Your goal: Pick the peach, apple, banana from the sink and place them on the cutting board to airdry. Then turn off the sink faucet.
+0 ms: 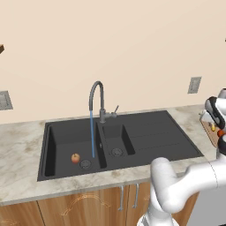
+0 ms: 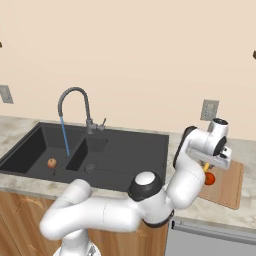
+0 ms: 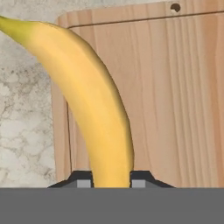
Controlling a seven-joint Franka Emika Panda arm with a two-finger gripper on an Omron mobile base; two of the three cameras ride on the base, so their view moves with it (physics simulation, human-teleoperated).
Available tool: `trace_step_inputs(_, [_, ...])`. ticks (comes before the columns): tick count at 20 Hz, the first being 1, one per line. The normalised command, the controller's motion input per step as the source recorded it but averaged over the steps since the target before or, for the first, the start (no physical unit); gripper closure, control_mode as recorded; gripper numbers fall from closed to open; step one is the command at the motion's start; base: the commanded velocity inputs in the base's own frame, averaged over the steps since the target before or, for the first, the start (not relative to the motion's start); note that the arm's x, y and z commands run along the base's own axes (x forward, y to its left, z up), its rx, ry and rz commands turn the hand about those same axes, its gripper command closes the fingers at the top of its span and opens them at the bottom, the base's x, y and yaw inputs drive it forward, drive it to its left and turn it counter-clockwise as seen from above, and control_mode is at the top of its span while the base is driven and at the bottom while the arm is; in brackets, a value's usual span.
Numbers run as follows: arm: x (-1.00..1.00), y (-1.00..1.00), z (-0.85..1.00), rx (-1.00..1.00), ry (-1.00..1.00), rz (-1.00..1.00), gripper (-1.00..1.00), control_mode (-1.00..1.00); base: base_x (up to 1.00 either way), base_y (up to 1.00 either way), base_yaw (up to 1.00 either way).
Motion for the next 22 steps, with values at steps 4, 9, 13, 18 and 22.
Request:
trace_step_inputs(4, [0.0,-0.16,-0.21,0.0,0.02,0.0,1.0,-1.0,0.0,0.0,0.0])
trace_step_inputs(9, [0.0,-0.1,-0.09,0.01,0.0,0.0,-1.0,-1.0,0.0,0.0,0.0])
trace_step_inputs(13, [-0.06,-0.02,0.1,0.01,-0.03,0.01,-1.0,-1.0,0.0,0.0,0.0])
trace_step_inputs(18, [-0.26,0.0,0.55,0.0,-0.12,0.03,-1.0,-1.0,0.0,0.0,0.0])
trace_step_inputs(22, [-0.44,0.09,0.75,0.0,-0.16,0.06,-1.0,-1.0,0.0,0.0,0.0])
